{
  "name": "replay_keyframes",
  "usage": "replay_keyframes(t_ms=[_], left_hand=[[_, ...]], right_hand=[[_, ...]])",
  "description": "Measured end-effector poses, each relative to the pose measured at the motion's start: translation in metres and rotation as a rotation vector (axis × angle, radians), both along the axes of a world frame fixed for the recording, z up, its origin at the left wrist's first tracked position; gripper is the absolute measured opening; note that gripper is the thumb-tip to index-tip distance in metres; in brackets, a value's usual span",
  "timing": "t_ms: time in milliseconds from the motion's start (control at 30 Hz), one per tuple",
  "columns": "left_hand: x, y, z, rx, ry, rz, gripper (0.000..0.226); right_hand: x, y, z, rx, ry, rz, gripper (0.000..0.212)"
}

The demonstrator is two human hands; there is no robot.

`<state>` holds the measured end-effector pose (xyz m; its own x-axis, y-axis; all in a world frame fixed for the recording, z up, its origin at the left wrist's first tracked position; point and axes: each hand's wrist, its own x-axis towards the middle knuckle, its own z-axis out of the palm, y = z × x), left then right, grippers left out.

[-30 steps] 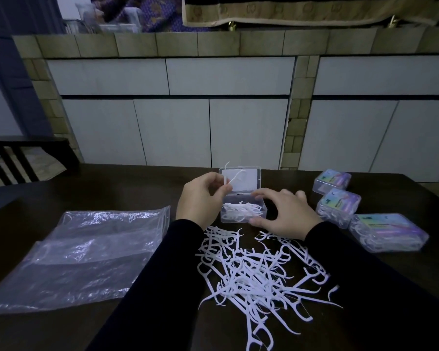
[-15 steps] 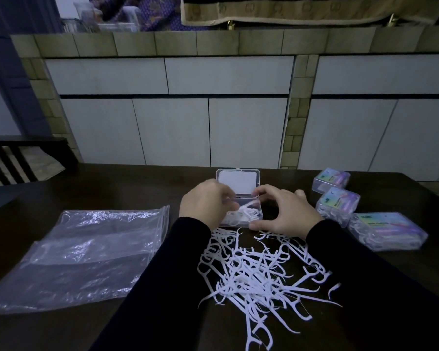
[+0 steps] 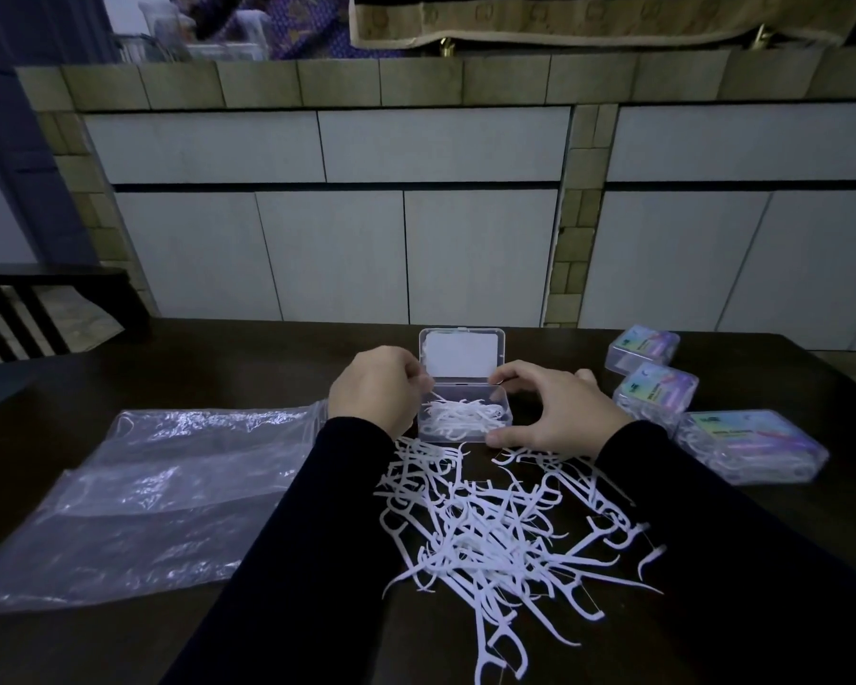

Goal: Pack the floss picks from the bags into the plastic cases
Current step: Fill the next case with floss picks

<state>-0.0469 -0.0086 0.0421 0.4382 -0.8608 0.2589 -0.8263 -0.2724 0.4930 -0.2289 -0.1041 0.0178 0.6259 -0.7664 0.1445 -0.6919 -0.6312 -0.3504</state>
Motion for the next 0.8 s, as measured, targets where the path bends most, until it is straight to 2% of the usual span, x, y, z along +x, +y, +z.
replay_keyframes(t_ms=[100,167,233,300,400,500,700,800], left_hand=[[-0.012,0.000,-0.002,0.065,0.023,-0.092,0.013],[-0.021,-0.001,-0.003,0.131,-0.096,-0.107,0.018],[-0.025,-0.002,-0.003,0.058,-0.175,-0.109,0.018],[-0.027,-0.001,-0.003,-0.016,-0.132,-0.197,0.020],[-0.031,0.003,0.000,0.084,-0.021,-0.368,0.034],[-0.030,0.004,0.005,0.175,-0.030,-0.328,0.037],[-0.019,0.004,0.007,0.128,-0.045,-0.215,0.033],[-0.015,0.003,0.008,0.170,-0.038,-0.192,0.027]], right_hand=[[0.000,0.000,0.001,-0.017,0.022,0.006,0.069],[0.001,0.001,0.001,-0.048,0.042,0.008,0.070],[0.001,0.002,0.002,-0.075,0.055,0.002,0.070],[0.001,0.003,0.002,-0.080,0.054,0.003,0.070],[-0.001,0.002,0.001,-0.068,0.044,0.017,0.069],[-0.001,0.003,0.003,-0.056,0.049,0.012,0.070],[-0.001,0.004,0.005,-0.043,0.060,0.001,0.069],[-0.001,0.005,0.007,-0.020,0.070,0.001,0.070]])
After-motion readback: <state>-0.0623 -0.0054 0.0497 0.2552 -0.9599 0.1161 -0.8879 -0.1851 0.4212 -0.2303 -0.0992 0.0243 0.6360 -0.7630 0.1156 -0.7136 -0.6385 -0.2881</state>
